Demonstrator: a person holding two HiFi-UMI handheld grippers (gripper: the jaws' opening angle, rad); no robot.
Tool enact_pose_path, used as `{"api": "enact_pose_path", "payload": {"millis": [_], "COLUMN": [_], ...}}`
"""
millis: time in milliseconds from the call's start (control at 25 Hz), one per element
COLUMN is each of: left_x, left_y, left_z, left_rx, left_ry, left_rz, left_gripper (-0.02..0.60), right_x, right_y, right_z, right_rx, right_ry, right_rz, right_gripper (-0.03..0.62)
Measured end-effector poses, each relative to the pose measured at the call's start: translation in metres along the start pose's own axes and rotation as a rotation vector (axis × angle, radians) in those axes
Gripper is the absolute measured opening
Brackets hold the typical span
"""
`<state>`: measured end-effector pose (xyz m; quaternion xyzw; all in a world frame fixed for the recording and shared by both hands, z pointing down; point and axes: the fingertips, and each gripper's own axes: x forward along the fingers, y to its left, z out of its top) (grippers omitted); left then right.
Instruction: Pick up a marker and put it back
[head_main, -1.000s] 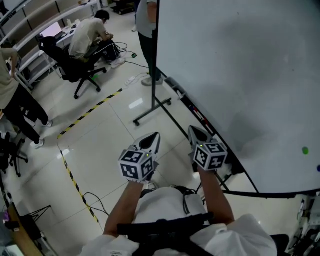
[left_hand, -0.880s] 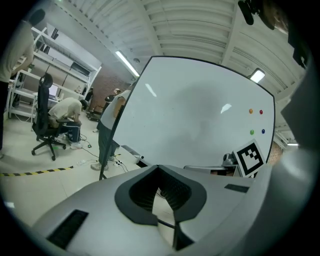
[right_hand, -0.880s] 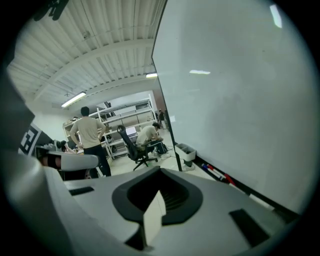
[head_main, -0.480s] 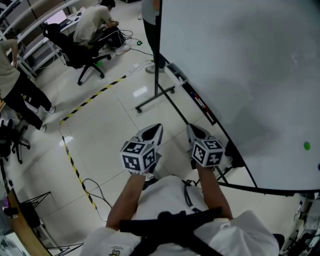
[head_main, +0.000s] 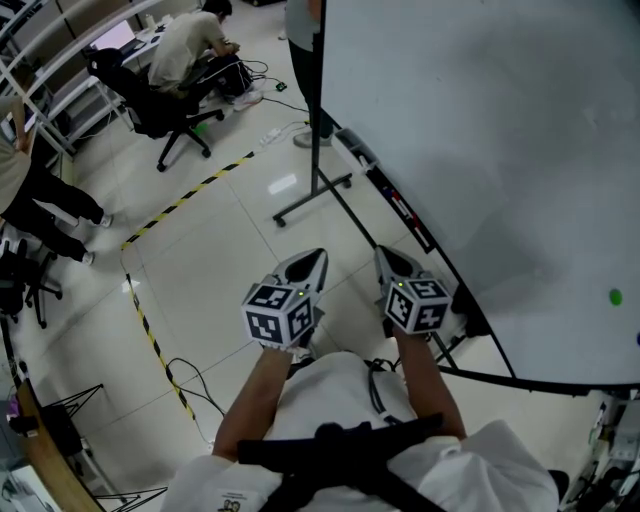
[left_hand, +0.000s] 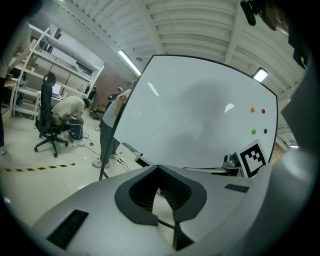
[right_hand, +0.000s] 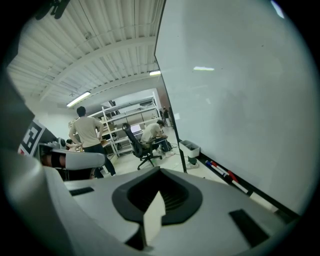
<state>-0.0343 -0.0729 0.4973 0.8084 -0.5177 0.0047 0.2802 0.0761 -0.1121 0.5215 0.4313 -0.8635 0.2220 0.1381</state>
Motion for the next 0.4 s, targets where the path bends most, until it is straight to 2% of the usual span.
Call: {"api": "enact_pose_path", "payload": {"millis": [240,400], "left_x": [0.001,-0.003], "left_y": [0.0,0.007], "left_z": [-0.001,0.002], "left_rx": [-0.001,-0.011], "left_ry": [-0.002,-0.011], "left_rz": [-0.003,0.013], "left_gripper": [-0.003,-0.003], "right_x": [0.001,0.009], "right_y": [-0.002,0.009], "right_z": [0.0,0.003], "right_rx": [-0.005,-0.024], "right_ry": [0.004,0.013], "right_rz": [-0.003,0.025], "right_gripper": [0.006,0.006]}}
